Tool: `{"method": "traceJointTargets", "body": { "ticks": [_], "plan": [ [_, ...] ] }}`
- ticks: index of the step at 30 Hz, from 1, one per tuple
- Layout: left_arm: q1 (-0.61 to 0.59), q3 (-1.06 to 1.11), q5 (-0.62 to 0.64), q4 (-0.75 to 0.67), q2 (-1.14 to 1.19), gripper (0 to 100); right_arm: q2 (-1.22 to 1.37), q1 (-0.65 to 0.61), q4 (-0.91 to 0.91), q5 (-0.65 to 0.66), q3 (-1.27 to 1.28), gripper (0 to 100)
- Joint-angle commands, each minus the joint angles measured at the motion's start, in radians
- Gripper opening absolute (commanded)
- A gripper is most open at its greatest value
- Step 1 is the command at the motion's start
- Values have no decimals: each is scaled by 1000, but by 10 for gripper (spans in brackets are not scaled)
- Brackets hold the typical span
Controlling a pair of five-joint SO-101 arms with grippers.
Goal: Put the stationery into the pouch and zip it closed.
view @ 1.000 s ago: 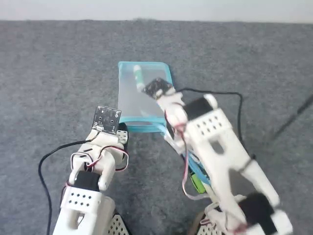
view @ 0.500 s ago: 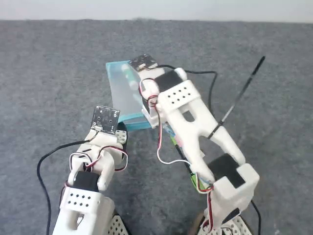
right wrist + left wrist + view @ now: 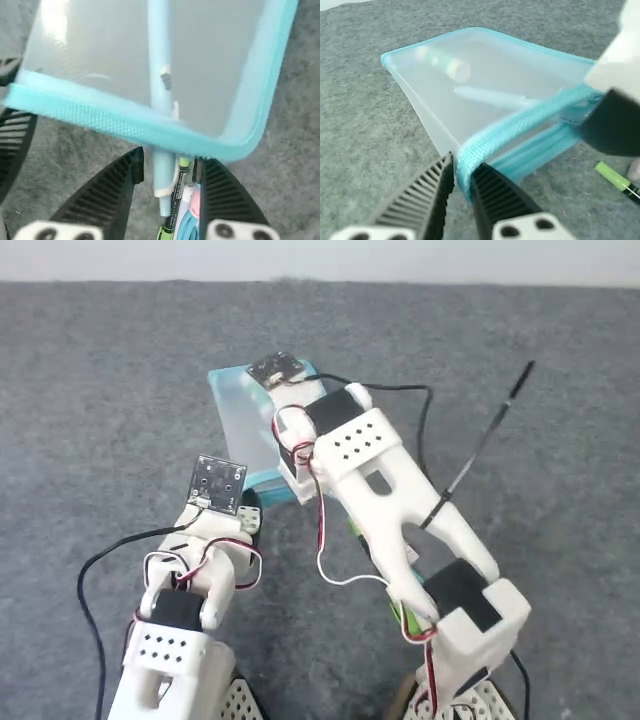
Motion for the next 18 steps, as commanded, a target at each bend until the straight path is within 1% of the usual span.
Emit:
{"method": "traceJointTargets", "body": {
  "ticks": [1,5,11,13,17,18],
  "plan": [
    [-2,-21,-12,-31,-23,12,-147,-2,-36,26,-18,177],
    [-2,-21,-12,-29,-23,12,-280,-10,-116,57,129,177],
    [0,-21,-12,-29,-23,12,-581,-8,-288,143,451,177],
    [28,-19,-15,-28,-20,12,-684,7,-335,158,569,177],
    [153,-19,-158,40,-21,12,-845,74,-450,181,801,177],
    [169,-19,-176,46,-23,12,-871,91,-470,186,848,177]
  ]
}}
